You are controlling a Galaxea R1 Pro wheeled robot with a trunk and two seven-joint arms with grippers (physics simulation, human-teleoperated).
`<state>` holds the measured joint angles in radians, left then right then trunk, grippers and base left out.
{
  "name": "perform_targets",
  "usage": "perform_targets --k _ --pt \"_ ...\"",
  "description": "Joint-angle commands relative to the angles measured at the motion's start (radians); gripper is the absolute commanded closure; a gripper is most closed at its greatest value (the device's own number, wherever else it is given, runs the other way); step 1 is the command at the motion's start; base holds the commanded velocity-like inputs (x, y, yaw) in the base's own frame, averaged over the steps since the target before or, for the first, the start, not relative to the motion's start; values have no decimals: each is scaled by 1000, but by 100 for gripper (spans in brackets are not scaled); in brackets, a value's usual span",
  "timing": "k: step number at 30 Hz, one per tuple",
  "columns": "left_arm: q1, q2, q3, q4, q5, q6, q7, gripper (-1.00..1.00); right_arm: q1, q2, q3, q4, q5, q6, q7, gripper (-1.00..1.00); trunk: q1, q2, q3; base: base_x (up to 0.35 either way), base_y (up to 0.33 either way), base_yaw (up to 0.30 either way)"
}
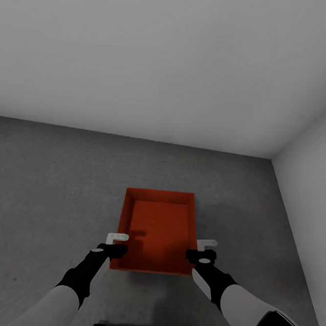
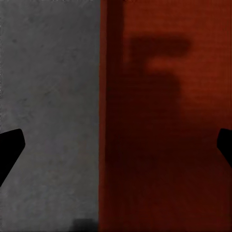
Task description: Move the two storage containers from the living room to the garage. In the garage, place one container on the floor and stack the other container on top of it (either order is fine).
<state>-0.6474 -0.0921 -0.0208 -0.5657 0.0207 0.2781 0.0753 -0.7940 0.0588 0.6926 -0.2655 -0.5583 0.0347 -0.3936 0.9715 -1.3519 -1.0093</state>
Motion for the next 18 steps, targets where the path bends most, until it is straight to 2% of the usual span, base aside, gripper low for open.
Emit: perform_targets --k 1,18 --pt "0 0 -2 -2 2 6 5 -100 -1 -1 8 -1 -6 4 -7 -100 -4 7 3 0 0 0" --pt "0 1 -2 -1 2 6 6 -100 -1 -1 9 -3 -5 1 -7 -100 -69 126 56 0 0 0"
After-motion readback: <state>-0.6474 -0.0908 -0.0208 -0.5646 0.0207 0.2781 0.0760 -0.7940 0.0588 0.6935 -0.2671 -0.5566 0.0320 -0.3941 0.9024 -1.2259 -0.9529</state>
